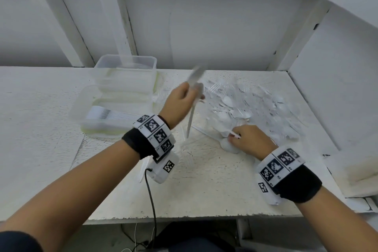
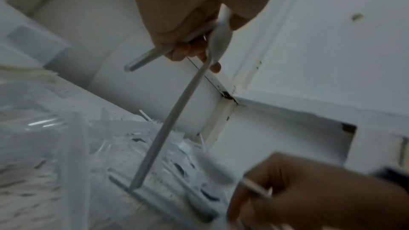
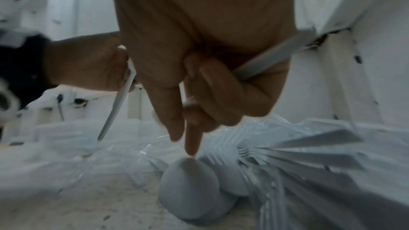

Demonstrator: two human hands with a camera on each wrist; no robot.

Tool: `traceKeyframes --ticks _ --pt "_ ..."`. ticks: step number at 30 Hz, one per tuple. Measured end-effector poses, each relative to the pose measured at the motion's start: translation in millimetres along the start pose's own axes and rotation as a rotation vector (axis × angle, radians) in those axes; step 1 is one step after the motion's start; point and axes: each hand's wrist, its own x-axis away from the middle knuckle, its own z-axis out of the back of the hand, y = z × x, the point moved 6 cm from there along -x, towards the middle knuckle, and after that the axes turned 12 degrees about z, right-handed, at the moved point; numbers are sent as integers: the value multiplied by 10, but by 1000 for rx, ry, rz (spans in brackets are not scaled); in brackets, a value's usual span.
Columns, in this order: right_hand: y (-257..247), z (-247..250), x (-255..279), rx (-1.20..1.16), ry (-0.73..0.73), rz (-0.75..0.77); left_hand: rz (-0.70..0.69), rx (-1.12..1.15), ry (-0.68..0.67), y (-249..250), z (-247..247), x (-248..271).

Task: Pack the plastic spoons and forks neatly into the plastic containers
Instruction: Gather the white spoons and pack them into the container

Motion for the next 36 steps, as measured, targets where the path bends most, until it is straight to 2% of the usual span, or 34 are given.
traceKeyframes --ticks 3,9,17,22,27,29,32,36 --pt "-24 -60 5 212 -31 -34 134 176 146 -112 222 -98" --pt "-123 -151 124 433 -96 3 285 389 96 -312 330 -67" --pt "-178 -292 191 394 -122 63 376 301 111 -479 291 -16" --pt "-128 -190 187 88 -61 -20 339 118 70 -512 242 -23" --pt "-266 308 229 -233 150 96 303 20 8 -419 186 68" --pt "-268 499 245 -459 288 107 228 -133 -25 -387 133 45" --pt "-148 628 229 -741 488 29 132 -418 -111 -382 -20 -14" --pt "-113 597 188 -993 551 -56 82 -643 -192 -424 -267 -63"
